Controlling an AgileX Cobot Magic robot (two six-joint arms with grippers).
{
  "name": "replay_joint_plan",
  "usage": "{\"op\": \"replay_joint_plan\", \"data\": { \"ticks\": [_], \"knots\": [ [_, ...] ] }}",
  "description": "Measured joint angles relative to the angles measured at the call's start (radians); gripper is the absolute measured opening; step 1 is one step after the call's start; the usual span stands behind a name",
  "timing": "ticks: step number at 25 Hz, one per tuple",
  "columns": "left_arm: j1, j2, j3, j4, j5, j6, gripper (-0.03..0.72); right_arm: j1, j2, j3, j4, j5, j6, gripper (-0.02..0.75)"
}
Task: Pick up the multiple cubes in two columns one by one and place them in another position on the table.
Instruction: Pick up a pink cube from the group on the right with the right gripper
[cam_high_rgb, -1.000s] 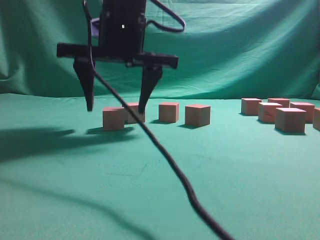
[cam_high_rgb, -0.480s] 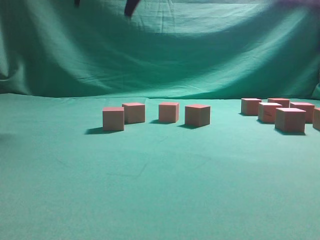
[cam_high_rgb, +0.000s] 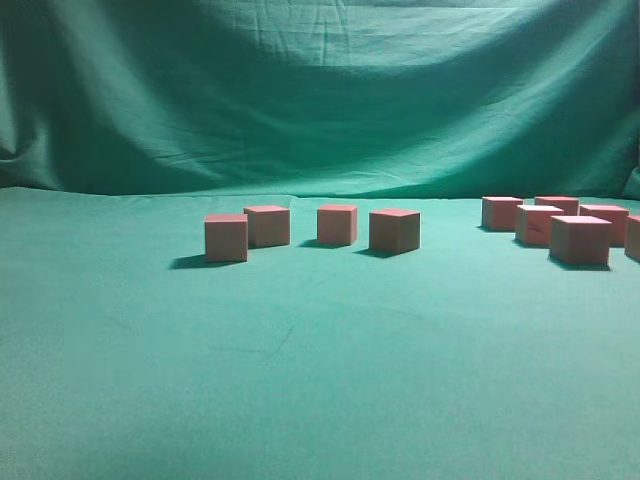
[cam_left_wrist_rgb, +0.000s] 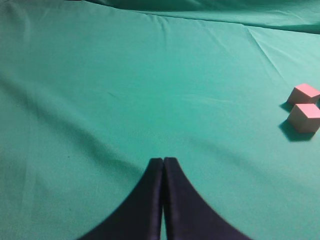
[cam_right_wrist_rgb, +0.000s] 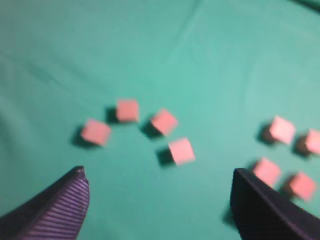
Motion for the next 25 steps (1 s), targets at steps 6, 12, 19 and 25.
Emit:
{"op": "replay_joint_plan", "data": {
  "ticks": [6,12,19,25],
  "knots": [
    [0.000,0.000,0.000,0.000,0.000,0.000,0.000,-0.210,-0.173,0.465,0.024,-0.029,0.043,0.527],
    [0.000,0.000,0.000,0.000,0.000,0.000,0.000,-0.352,-0.220,0.679,0.072,-0.239,0.044,0.527],
    [0.000,0.000,0.000,0.000,0.000,0.000,0.000,-0.364,-0.125,0.750,0.151,-0.484,0.012,0.527],
    [0.000,0.000,0.000,0.000,0.000,0.000,0.000,-0.364,-0.007,0.750,0.152,-0.604,0.001,0.461]
  ]
}}
